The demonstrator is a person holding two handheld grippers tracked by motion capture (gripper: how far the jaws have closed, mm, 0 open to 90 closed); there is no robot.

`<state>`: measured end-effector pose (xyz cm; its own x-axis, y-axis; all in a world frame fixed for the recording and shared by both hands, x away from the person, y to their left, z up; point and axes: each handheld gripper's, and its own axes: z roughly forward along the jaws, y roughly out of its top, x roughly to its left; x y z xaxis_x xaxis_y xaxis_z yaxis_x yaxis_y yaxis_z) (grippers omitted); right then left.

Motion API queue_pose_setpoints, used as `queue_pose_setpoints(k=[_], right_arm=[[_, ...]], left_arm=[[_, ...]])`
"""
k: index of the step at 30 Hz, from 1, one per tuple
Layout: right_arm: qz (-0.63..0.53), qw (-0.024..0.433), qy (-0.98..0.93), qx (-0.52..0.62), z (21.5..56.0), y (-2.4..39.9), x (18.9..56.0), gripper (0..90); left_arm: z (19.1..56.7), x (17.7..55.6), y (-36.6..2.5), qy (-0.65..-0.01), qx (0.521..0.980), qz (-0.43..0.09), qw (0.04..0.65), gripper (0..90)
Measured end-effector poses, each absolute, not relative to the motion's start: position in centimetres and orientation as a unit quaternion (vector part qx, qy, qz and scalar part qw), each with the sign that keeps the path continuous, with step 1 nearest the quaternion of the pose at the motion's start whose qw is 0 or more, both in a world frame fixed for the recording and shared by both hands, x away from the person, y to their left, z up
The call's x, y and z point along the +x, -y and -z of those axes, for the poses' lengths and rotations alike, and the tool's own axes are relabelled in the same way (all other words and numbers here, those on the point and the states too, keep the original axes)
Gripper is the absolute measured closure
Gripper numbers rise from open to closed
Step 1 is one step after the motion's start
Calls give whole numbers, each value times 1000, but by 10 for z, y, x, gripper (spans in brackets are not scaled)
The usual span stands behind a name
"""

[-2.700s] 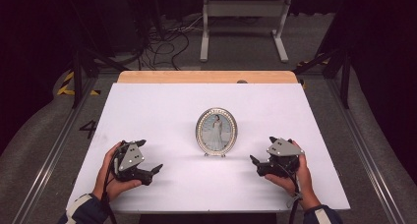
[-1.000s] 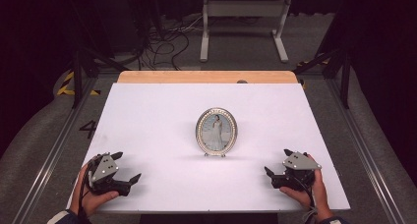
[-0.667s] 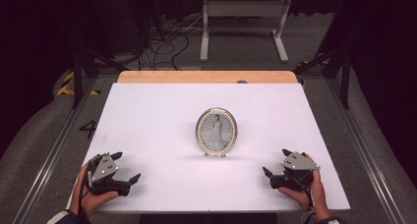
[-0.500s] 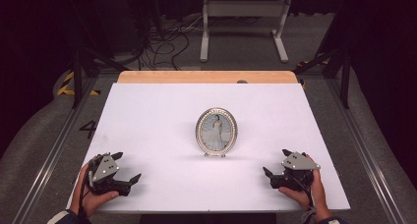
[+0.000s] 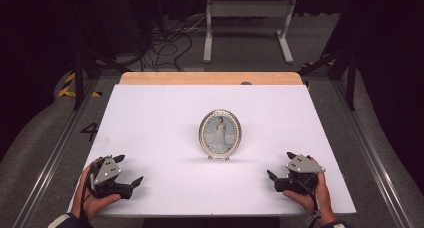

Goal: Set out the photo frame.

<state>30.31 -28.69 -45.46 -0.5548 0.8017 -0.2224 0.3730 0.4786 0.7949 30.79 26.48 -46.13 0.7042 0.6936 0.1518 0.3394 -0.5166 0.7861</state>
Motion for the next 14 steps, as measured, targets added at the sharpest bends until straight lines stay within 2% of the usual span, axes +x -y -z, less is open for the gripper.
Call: queue_pose_setpoints(k=[14], right_arm=[[-363,297,-802,369,455,289,302,109]], left_arm=[[462,313,-264,-309,840,-227,385,67]])
